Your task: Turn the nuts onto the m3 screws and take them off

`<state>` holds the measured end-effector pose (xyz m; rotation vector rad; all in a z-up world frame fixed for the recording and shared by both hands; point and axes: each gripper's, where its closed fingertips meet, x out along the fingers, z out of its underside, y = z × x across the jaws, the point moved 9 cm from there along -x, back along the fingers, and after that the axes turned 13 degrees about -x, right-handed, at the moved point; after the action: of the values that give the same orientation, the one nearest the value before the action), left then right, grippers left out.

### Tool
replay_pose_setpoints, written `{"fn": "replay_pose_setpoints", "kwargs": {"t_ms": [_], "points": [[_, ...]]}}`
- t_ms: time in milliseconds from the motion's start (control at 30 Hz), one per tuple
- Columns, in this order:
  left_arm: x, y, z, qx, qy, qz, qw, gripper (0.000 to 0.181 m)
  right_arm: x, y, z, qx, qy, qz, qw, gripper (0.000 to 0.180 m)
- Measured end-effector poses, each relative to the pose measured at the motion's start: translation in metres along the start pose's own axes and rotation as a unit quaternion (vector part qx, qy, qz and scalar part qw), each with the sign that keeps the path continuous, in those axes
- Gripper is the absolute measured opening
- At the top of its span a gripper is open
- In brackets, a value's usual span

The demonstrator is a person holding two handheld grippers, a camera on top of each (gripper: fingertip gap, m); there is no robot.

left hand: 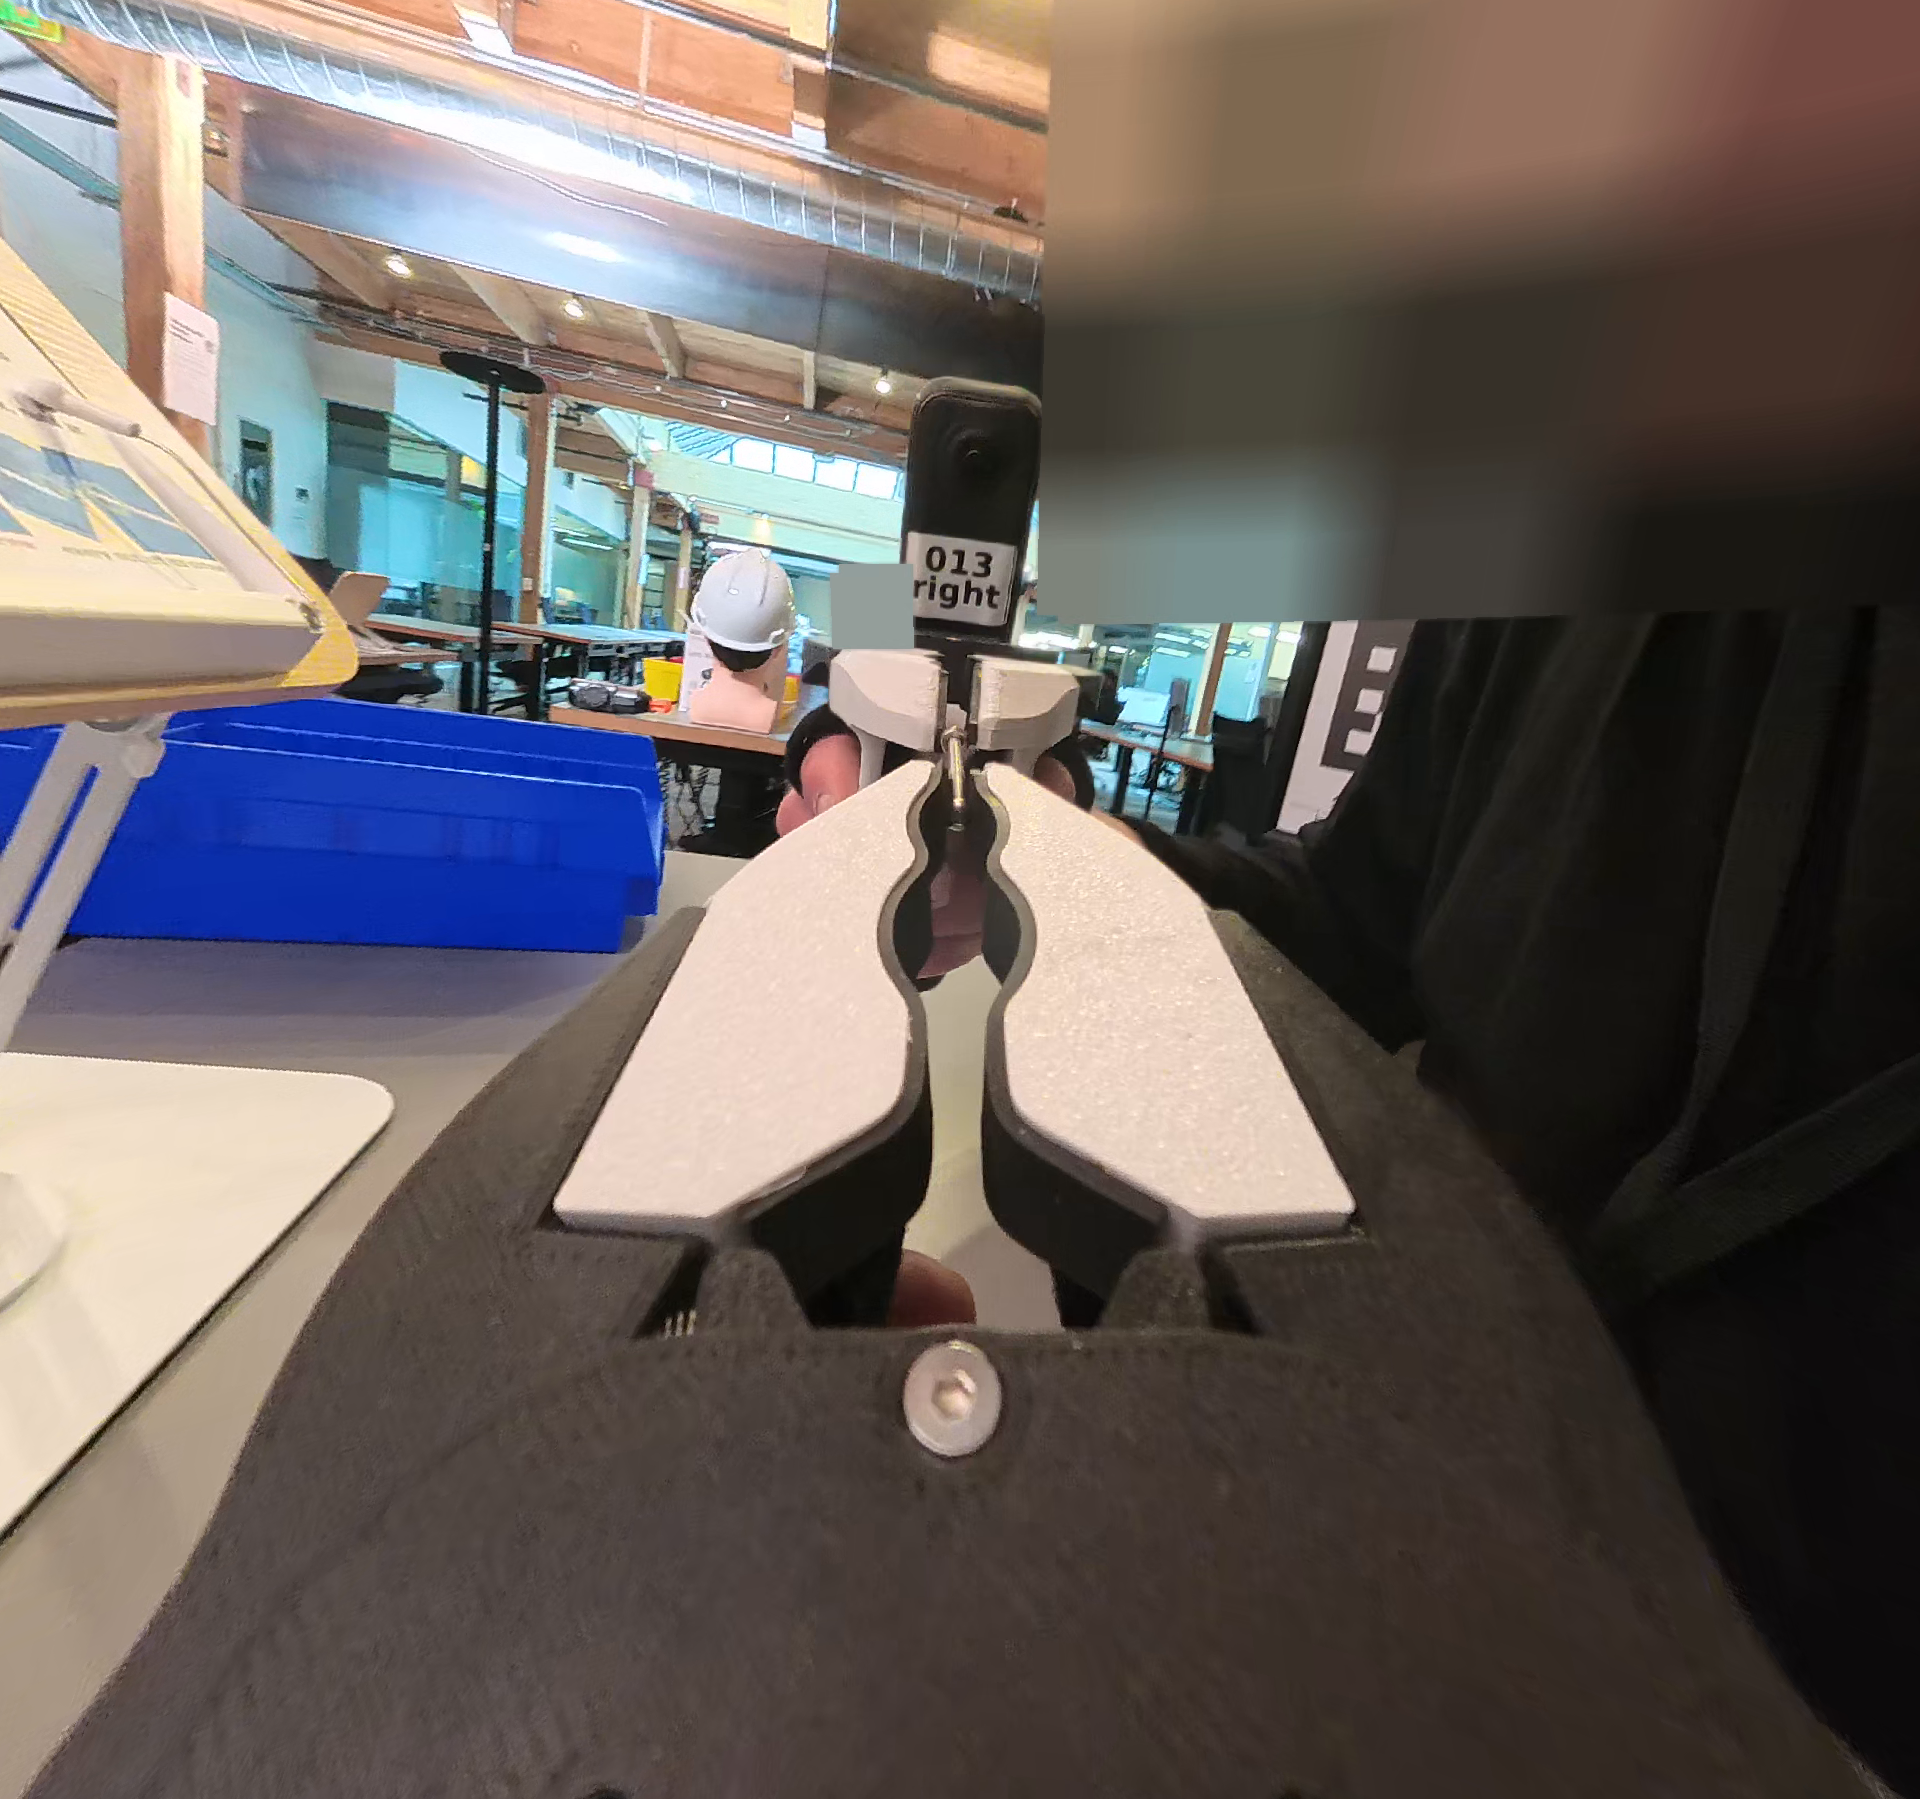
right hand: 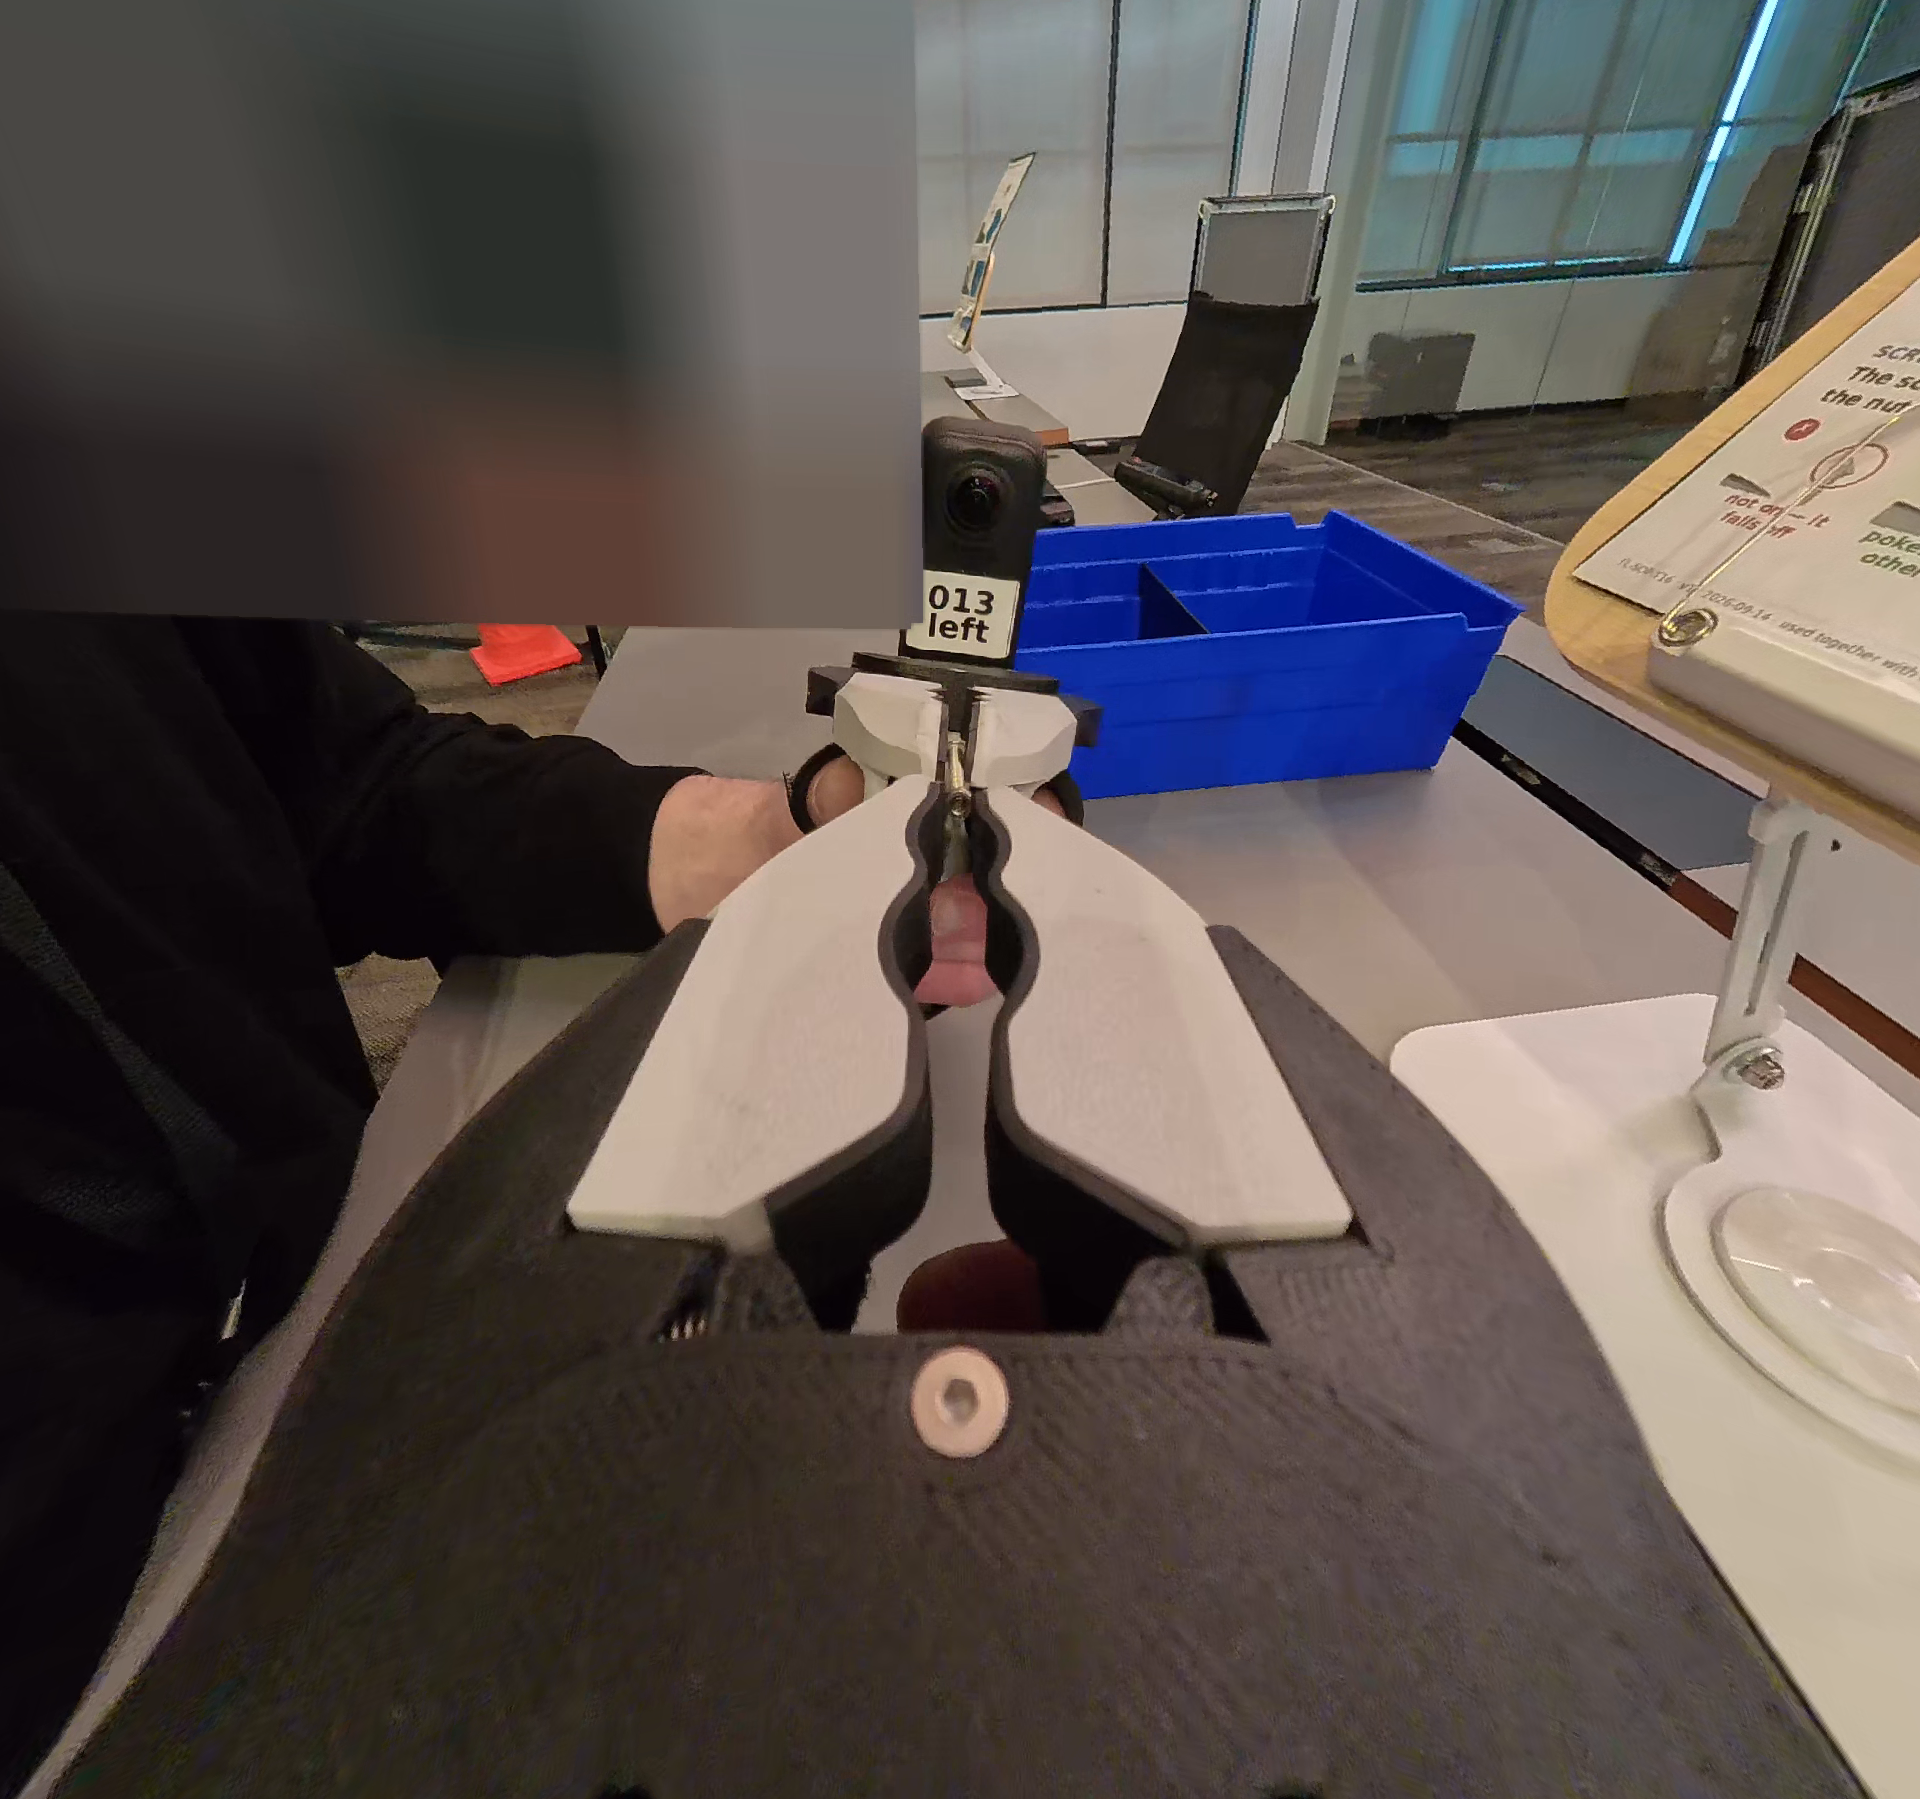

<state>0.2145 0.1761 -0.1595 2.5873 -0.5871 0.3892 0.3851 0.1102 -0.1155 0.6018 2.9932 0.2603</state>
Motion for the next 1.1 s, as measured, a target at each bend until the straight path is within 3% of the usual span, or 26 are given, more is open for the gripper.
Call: {"fn": "replay_pose_setpoints", "kwargs": {"t_ms": [1100], "points": [[0.006, 0.017, -0.008, 0.111, -0.054, -0.051, 0.991, 0.003, -0.005, -0.002, 0.006, 0.094, 0.061, -0.029, 0.993, 0.004]]}}
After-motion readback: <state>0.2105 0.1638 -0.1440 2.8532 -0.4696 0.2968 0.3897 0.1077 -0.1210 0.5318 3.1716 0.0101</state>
